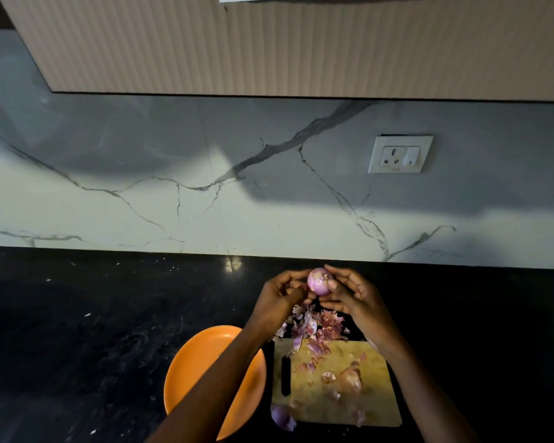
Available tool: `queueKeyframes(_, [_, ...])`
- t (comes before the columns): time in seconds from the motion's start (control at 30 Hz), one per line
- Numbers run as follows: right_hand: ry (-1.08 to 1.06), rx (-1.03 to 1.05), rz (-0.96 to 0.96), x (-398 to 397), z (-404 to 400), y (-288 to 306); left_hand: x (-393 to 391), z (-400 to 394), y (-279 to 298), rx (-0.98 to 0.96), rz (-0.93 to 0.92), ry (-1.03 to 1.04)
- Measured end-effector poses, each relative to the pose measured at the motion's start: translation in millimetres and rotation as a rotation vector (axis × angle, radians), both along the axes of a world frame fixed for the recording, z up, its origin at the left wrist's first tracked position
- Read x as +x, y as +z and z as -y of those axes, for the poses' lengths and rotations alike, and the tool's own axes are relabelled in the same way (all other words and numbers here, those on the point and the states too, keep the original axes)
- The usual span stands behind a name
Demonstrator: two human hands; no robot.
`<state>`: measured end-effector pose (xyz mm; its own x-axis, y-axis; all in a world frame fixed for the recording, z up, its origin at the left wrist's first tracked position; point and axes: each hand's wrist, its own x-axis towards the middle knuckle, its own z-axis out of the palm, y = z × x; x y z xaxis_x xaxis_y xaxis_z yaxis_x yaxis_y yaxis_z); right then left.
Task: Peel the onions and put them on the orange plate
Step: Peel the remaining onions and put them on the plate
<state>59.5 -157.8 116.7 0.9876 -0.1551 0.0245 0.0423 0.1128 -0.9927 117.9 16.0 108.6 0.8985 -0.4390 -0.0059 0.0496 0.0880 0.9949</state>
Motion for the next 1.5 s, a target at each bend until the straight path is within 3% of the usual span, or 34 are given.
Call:
queueKeyframes(0.37, [-0.015, -0.012, -0.003, -0.5, -0.1, 0.4, -4.5, 0.3, 4.7, 0.032, 0.023, -0.016])
queueKeyframes(0.6, [-0.123, 0.006, -0.001, 5.5, -1.0, -6.4, -13.4, 7.0, -2.6, 0.005, 0.019, 0.165])
queueKeyframes(1.13, [-0.135, -0.081, 0.01, 8.6, -5.8, -16.4, -3.2, 13.9, -12.4, 0.089, -0.035, 0.306])
queueKeyframes(1.5, [-0.137, 0.05, -0.078, 5.7, 6.7, -14.0, 7.2, -1.3, -20.2, 0.199, -0.053, 0.291])
